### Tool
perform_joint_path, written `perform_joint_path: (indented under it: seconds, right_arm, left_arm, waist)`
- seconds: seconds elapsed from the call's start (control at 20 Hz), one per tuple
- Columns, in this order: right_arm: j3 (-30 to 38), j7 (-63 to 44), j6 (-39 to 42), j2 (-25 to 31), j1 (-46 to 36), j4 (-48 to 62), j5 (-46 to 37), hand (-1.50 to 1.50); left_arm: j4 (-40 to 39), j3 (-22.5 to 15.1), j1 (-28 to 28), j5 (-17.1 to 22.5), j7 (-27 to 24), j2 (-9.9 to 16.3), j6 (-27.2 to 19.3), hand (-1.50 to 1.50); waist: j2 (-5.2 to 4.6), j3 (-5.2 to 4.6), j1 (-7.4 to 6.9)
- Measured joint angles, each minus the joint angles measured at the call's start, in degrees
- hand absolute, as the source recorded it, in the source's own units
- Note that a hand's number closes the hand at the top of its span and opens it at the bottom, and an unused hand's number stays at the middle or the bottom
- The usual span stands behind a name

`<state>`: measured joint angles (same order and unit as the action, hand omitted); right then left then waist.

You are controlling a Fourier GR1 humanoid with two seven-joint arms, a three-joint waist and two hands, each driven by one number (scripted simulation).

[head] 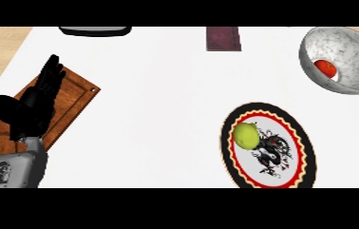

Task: Pick the tomato from the plate and place it in the bowl

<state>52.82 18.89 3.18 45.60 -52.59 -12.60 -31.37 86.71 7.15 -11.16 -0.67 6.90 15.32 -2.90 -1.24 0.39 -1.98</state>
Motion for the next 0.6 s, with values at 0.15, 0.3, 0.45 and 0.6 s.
perform_joint_path:
  seconds: [0.15, 0.3, 0.45, 0.6]
  right_arm:
    - [2.43, 0.68, 4.33, 3.47, 2.76, 1.16, 2.67, -1.5]
    - [3.99, 1.65, 8.9, 6.7, 6.35, 2.1, 4.54, -1.5]
    - [5.65, 3.36, 14.31, 9.68, 10.39, 2.92, 6.53, -1.5]
    - [7.29, 4.85, 20.43, 11.87, 13.98, 3.87, 8.59, -1.5]
  left_arm:
    - [0.75, -0.47, 0.22, -0.32, 0.24, -0.51, -0.31, 0.0]
    - [1.43, -0.63, 1.08, -0.61, 0.06, -1.09, -0.82, 0.0]
    - [1.92, -0.52, 1.62, -0.69, 0.06, -0.97, -0.77, 0.0]
    - [2.09, -0.39, 1.9, -0.59, 0.27, -0.83, -0.53, 0.0]
  waist:
    - [0.08, -0.04, 0.1]
    - [0.16, -0.04, 0.19]
    - [0.23, -0.01, 0.46]
    - [0.31, 0.03, 0.71]
